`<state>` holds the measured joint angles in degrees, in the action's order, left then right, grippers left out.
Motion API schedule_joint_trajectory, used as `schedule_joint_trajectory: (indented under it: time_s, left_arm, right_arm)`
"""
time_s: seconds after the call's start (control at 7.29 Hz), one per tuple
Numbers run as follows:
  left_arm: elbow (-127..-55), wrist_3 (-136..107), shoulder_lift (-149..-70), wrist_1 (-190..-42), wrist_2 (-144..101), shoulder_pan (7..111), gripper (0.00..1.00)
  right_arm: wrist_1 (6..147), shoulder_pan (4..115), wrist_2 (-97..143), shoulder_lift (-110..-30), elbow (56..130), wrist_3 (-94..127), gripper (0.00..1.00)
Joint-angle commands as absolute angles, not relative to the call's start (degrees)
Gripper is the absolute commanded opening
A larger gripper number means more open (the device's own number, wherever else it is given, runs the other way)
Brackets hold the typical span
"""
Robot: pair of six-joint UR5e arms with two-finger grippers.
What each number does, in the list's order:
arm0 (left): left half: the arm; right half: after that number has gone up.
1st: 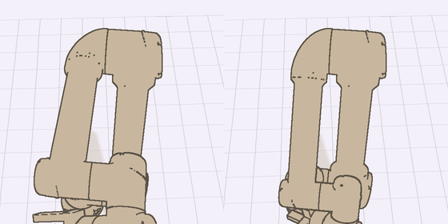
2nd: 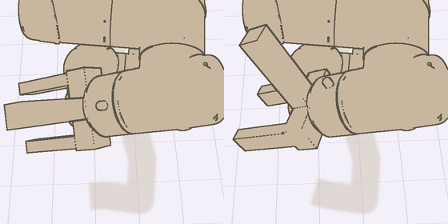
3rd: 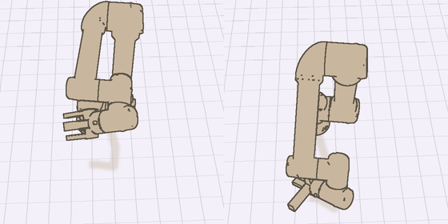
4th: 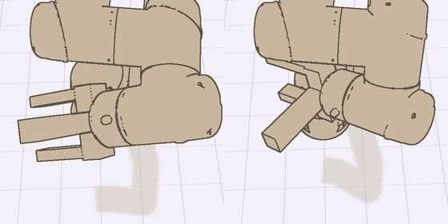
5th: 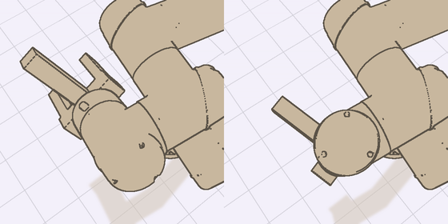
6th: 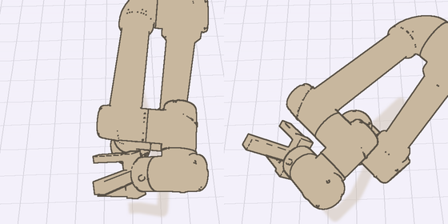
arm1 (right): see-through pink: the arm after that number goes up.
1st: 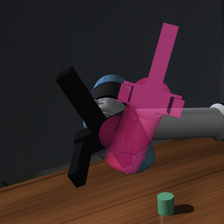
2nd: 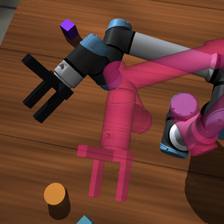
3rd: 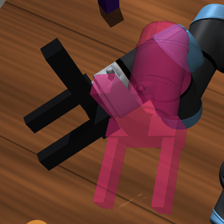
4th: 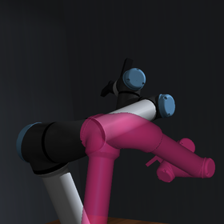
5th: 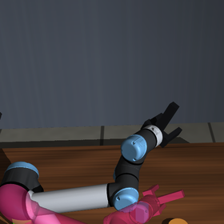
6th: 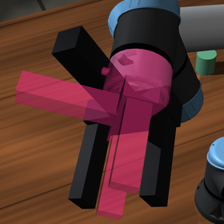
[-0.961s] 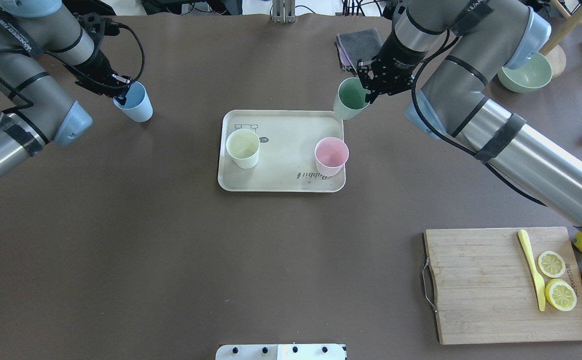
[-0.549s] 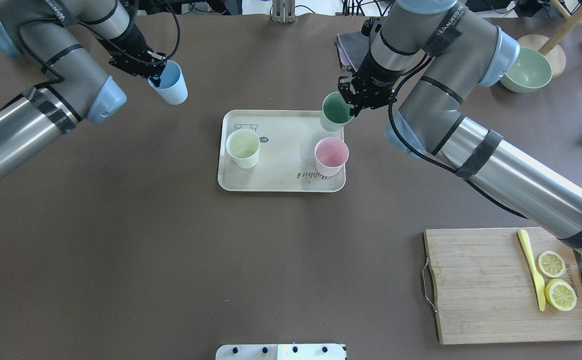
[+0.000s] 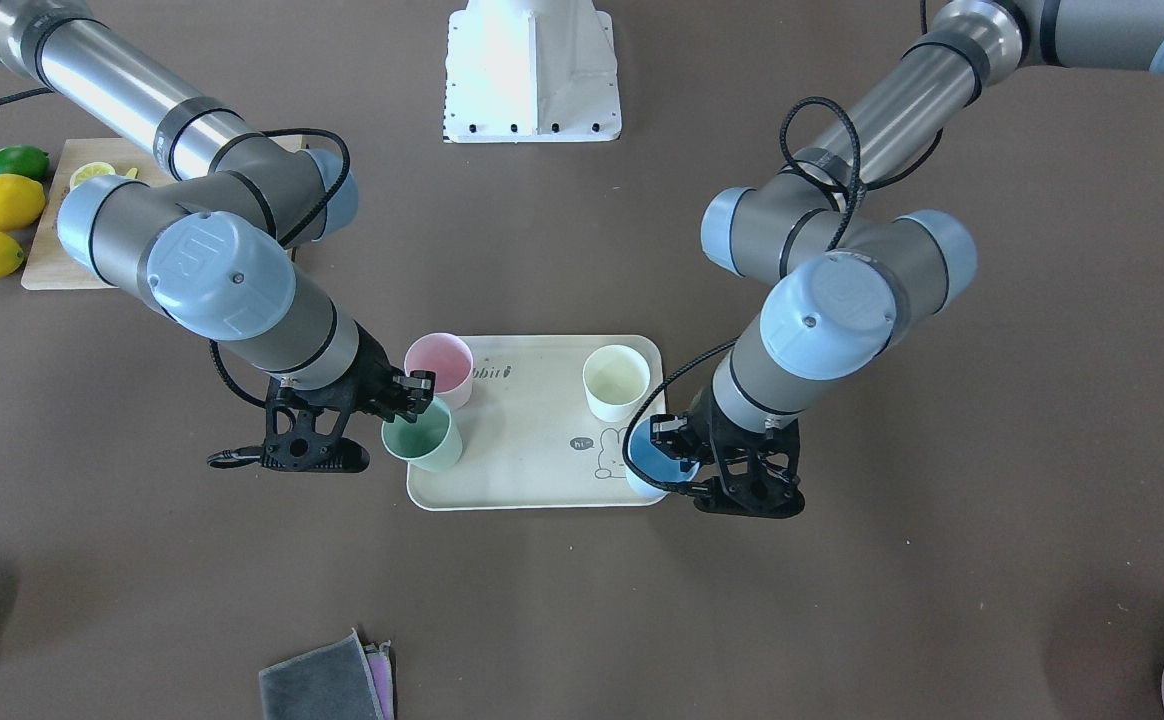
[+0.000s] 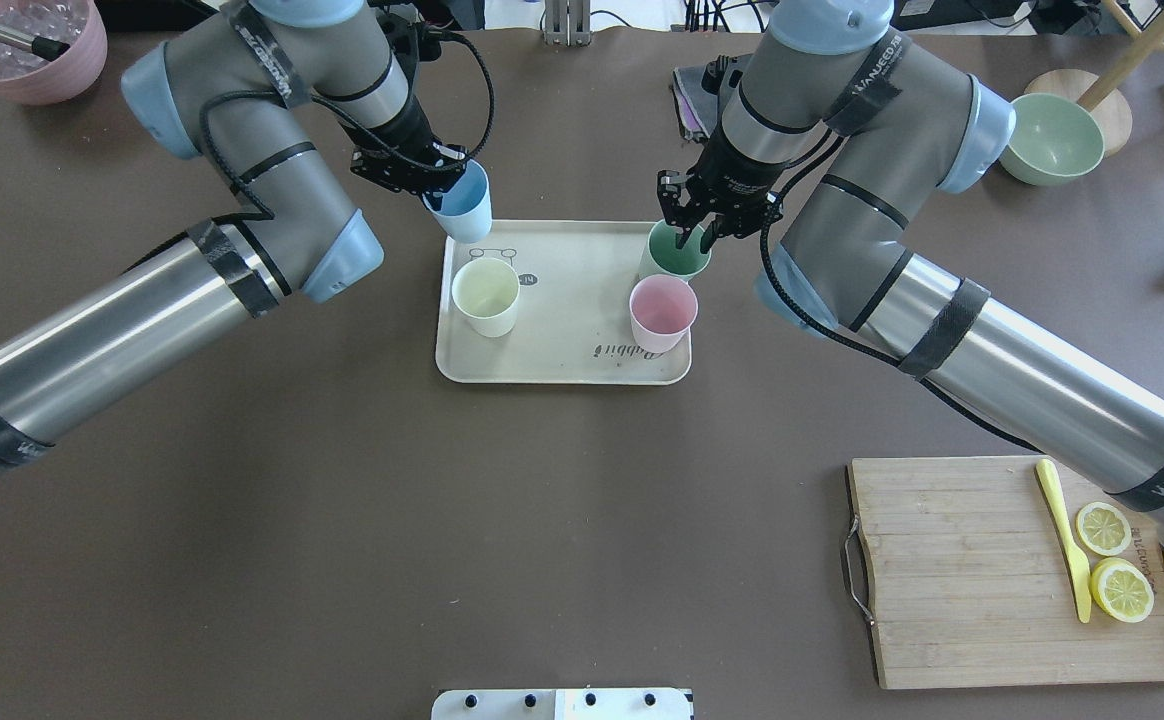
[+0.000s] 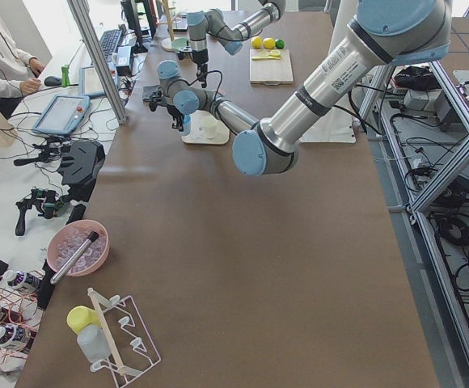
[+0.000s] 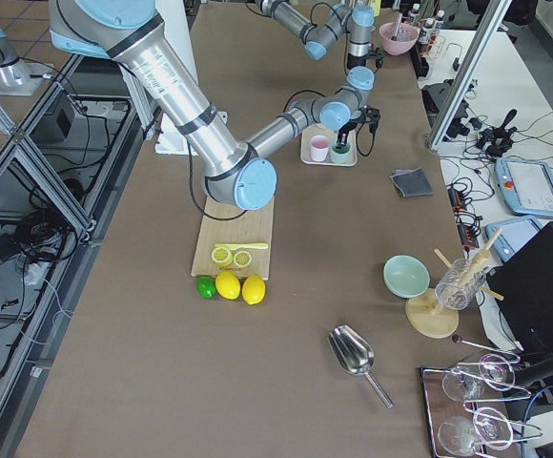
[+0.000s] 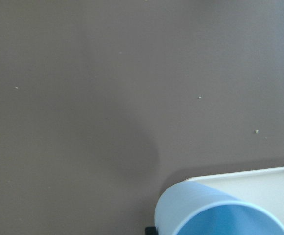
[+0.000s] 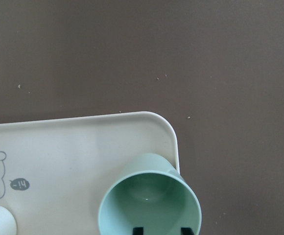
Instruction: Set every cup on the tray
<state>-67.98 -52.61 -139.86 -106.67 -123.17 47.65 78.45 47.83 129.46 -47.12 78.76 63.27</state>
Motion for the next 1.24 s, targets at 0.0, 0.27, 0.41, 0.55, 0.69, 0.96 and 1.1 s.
schedule_joint_trajectory:
  time_s: [0.0,0.27,0.41,0.55,0.69,0.96,1.1]
  left_arm:
    - [-67.2,-55.0,-139.8,-108.6,-121.2,45.1,0.00]
    - [-67.3,-54.1,-139.6,-108.5,-121.2,45.7,0.98]
    - [-67.8,-52.5,-139.6,-107.8,-122.7,48.7,0.98]
    - [-69.9,-49.3,-137.7,-105.5,-127.4,51.8,0.98]
    - [-75.4,-45.3,-132.9,-102.6,-129.5,54.6,0.98]
    - [-85.7,-32.4,-122.6,-95.8,-129.7,61.7,0.98]
    - [-90.7,-25.6,-118.2,-91.9,-129.6,65.1,0.98]
  right_arm:
    - [77.0,52.9,136.6,-47.8,79.4,62.7,1.00]
    - [77.3,59.0,141.2,-53.7,83.8,57.3,1.00]
    - [77.4,60.2,141.2,-56.8,85.3,54.8,1.00]
    - [77.6,62.5,141.2,-58.8,86.0,53.2,1.00]
    - [77.6,64.8,141.2,-63.5,88.0,47.1,1.00]
    - [77.6,71.2,141.2,-71.6,89.6,33.5,1.00]
    - [77.7,73.8,141.2,-74.8,89.6,28.0,1.00]
